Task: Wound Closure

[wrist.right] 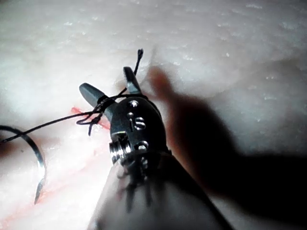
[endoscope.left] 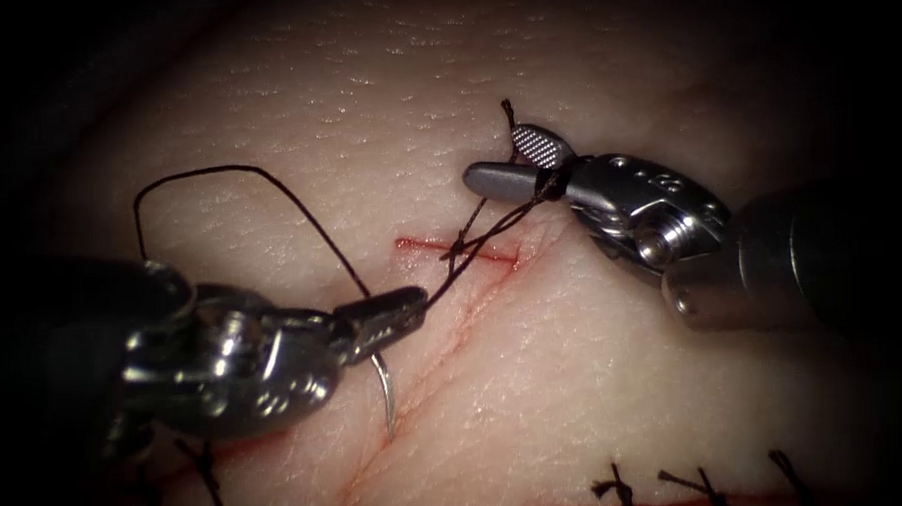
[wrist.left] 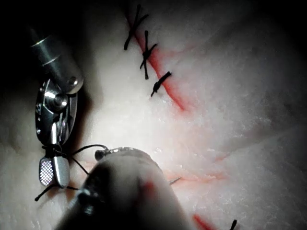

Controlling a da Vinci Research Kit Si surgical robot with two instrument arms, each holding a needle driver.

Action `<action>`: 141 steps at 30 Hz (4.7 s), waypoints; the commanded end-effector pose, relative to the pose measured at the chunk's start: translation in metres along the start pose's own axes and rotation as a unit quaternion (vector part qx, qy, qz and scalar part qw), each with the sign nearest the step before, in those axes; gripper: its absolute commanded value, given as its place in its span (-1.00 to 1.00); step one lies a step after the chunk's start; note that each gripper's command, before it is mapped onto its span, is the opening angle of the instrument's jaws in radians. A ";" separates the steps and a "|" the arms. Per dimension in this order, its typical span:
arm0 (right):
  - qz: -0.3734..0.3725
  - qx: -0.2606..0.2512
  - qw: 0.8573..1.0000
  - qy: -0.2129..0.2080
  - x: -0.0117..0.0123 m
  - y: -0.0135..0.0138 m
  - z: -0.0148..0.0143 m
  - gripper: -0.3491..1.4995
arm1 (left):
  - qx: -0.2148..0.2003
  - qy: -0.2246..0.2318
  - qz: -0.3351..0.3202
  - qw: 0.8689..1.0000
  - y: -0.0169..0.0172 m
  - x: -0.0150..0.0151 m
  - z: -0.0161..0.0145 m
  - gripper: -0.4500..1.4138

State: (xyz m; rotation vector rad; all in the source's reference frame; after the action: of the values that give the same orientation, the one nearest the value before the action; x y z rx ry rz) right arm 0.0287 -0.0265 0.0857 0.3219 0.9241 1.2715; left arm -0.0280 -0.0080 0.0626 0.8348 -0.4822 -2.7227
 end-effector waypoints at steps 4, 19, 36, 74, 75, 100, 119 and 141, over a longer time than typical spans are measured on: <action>0.014 -0.016 1.000 -0.004 -0.0004 0.0016 0.0028 0.67 | 0.000 0.002 0.001 1.000 0.0005 0.0001 0.0007 -1.00; 0.016 -0.031 0.999 -0.033 -0.0006 0.0035 0.0040 0.60 | 0.001 -0.003 0.006 1.000 0.0012 -0.0006 0.0007 -1.00; 0.002 -0.089 0.996 -0.004 0.0015 0.0014 0.0030 -1.00 | -0.002 -0.011 0.005 1.000 0.0006 -0.0030 0.0004 -1.00; -0.054 -0.014 0.998 0.017 -0.0066 -0.0067 -0.0009 -1.00 | -0.013 -0.055 -0.141 0.988 -0.0247 -0.0250 0.0236 -1.00; -0.055 -0.014 0.998 0.018 -0.0068 -0.0067 -0.0010 -1.00 | -0.008 -0.052 -0.143 0.988 -0.0253 -0.0251 0.0236 -1.00; -0.082 0.009 0.997 0.006 -0.0122 -0.0086 -0.0018 -1.00 | 0.049 -0.074 -0.148 0.985 -0.0347 -0.0274 0.0255 -1.00; -0.085 0.009 0.996 -0.014 -0.0158 -0.0086 -0.0016 -1.00 | 0.074 -0.099 -0.154 0.980 -0.0369 -0.0285 0.0252 -1.00; -0.239 0.070 0.968 0.030 -0.0091 -0.0079 -0.0057 0.91 | 0.036 -0.030 -0.186 0.981 -0.0291 -0.0221 0.0104 -1.00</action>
State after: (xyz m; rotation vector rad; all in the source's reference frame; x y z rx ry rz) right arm 0.0290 -0.0377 0.0801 0.1805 1.0878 0.7596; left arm -0.0190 0.0271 0.0680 0.9690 -0.4890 -3.1055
